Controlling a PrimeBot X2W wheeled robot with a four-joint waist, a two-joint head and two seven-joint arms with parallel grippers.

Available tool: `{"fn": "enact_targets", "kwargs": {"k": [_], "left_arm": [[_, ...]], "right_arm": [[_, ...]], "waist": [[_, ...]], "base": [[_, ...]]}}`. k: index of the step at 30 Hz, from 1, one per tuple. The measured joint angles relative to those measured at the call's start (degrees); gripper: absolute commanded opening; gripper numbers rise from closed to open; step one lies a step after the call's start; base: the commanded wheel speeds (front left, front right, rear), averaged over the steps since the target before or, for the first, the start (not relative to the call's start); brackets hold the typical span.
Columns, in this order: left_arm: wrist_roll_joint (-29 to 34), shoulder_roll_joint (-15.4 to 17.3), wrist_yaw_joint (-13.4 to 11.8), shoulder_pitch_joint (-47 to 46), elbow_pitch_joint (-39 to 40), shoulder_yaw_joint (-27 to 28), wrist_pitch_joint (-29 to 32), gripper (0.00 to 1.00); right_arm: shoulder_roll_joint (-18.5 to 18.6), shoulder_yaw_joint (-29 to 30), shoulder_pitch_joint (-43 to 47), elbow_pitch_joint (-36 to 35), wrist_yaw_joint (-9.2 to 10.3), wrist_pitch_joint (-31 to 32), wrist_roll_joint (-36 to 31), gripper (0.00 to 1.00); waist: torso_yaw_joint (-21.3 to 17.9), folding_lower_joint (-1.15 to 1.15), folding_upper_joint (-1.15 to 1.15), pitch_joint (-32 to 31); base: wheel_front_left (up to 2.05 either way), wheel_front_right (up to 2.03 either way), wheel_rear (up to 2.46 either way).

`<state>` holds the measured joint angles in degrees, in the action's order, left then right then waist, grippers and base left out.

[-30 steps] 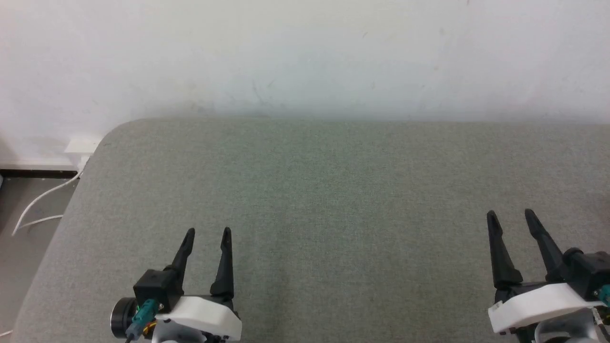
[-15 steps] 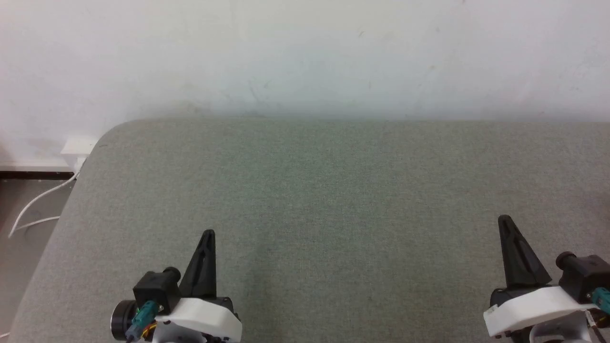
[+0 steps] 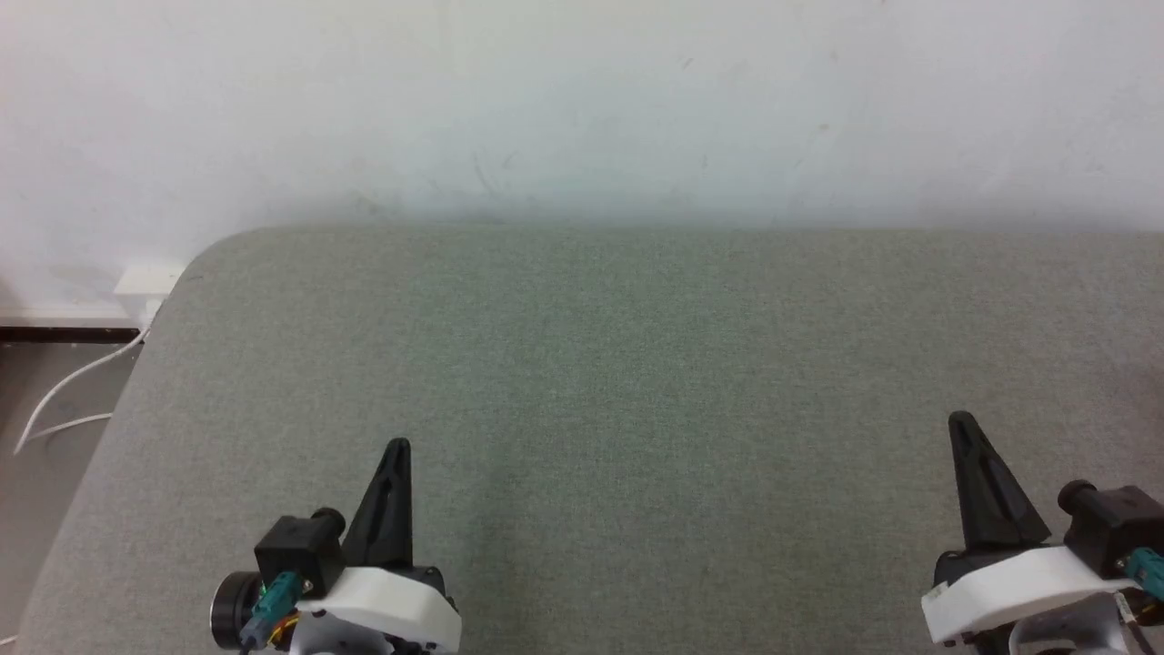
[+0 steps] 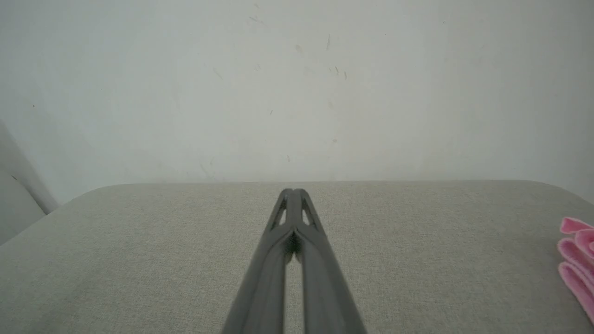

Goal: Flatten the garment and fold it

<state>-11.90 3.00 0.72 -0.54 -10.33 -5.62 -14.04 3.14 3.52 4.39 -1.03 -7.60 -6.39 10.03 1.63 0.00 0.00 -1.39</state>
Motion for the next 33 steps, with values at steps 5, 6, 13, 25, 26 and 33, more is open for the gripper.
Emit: {"fn": "enact_targets", "kwargs": {"k": [5, 6, 13, 25, 26, 33], "left_arm": [[0.55, 0.0, 0.0, 0.0, 0.42, 0.18, 0.66, 0.0], [0.78, 0.0, 0.0, 0.0, 0.49, 0.21, 0.82, 0.0], [1.37, 0.0, 0.0, 0.0, 1.12, 0.52, 1.51, 0.0], [2.44, 0.0, -0.01, 0.0, 2.08, 1.08, 2.94, 0.0], [2.46, 0.0, -0.01, 0.0, 2.16, 1.13, 3.03, 0.0], [2.98, 0.0, -0.01, 0.0, 2.74, 1.47, 3.86, 0.0]], "right_arm": [[0.0, -0.12, -0.02, 0.01, 0.0, 0.32, -0.46, 0.0], [0.0, -0.14, -0.02, 0.01, 0.0, 0.34, -0.47, 0.0], [-0.01, -0.31, -0.05, 0.03, 0.0, 0.8, -1.0, 0.0], [-0.01, -0.65, -0.54, 0.13, 0.0, 1.31, -2.07, 0.0], [-0.01, -0.69, -0.58, 0.13, 0.0, 1.32, -2.15, 0.0], [-0.01, -0.92, -0.64, 0.2, 0.0, 1.8, -2.66, 0.0]], "waist": [[-0.07, 0.0, 0.0, 0.06], [-0.08, 0.0, 0.0, 0.07], [-0.18, 0.0, 0.0, 0.15], [-0.34, 0.0, 0.0, 0.29], [-0.36, 0.0, 0.0, 0.3], [-0.45, 0.0, 0.0, 0.39]], "base": [[0.0, 0.0, 0.0], [0.0, 0.0, 0.0], [0.0, 0.0, 0.0], [0.0, 0.0, 0.0], [0.0, 0.0, 0.0], [0.0, 0.0, 0.0]]}}
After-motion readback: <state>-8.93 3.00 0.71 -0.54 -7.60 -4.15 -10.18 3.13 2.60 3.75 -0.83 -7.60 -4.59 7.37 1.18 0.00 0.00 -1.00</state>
